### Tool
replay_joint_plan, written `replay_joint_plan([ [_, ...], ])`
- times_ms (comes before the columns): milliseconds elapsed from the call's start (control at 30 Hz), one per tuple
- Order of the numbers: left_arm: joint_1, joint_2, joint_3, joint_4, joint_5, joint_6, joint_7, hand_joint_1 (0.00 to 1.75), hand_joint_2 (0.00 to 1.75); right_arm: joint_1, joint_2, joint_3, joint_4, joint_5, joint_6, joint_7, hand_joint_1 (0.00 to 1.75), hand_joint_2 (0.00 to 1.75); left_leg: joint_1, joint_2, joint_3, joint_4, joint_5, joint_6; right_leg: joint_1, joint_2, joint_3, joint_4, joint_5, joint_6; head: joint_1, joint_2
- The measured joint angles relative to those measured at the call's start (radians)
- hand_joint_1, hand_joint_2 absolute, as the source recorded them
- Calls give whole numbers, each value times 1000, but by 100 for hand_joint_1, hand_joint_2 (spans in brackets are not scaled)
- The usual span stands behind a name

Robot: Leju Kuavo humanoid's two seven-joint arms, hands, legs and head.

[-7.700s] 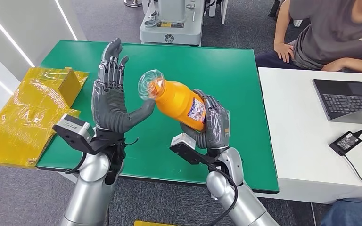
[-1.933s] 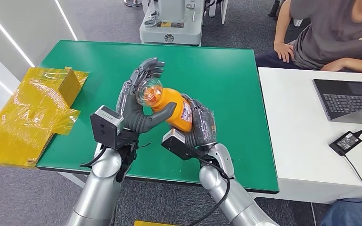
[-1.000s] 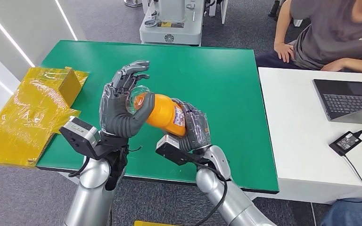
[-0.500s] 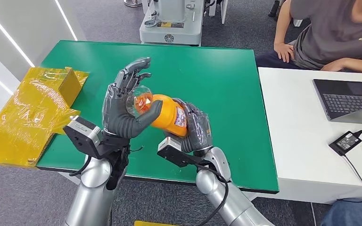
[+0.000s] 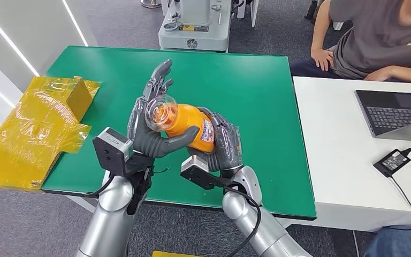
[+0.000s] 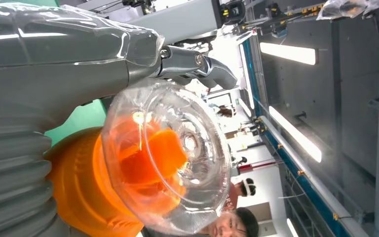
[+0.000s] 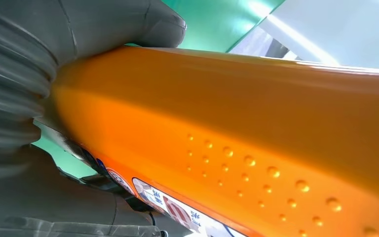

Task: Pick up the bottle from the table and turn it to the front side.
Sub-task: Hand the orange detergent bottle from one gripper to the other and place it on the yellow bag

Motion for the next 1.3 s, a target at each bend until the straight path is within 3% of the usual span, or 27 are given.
replay_joint_plan([
  [133,-18,0,-1,36,12,4,-18,0,175,-5,0,5,6,0,22,5,175,175,0,0,0,0,0,0,0,0,0,0,0,0,0,0],
  [267,-28,0,-1,62,21,11,-28,168,175,-17,2,10,24,3,43,12,175,175,0,0,0,0,0,0,0,0,0,0,0,0,0,0],
  [333,-30,0,-1,71,26,14,-31,175,175,-23,4,11,33,1,47,13,175,175,0,0,0,0,0,0,0,0,0,0,0,0,0,0],
  [967,-52,-7,-11,133,54,10,-62,175,175,-44,7,12,80,-11,47,15,170,175,0,0,0,0,0,0,0,0,0,0,0,0,0,0],
  [1033,-53,-8,-11,139,57,10,-63,175,175,-44,8,12,83,-9,53,22,114,175,0,0,0,0,0,0,0,0,0,0,0,0,0,0],
  [1100,-53,-8,-11,144,58,9,-64,175,175,-44,8,13,84,-5,59,31,31,175,0,0,0,0,0,0,0,0,0,0,0,0,0,0],
  [1167,-54,-8,-11,149,58,9,-65,175,175,-44,8,13,85,-1,64,38,0,175,0,0,0,0,0,0,0,0,0,0,0,0,0,0],
  [1300,-56,-7,-11,153,51,11,-65,175,175,-41,8,13,84,-2,80,41,0,175,0,0,0,0,0,0,0,0,0,0,0,0,0,0],
])
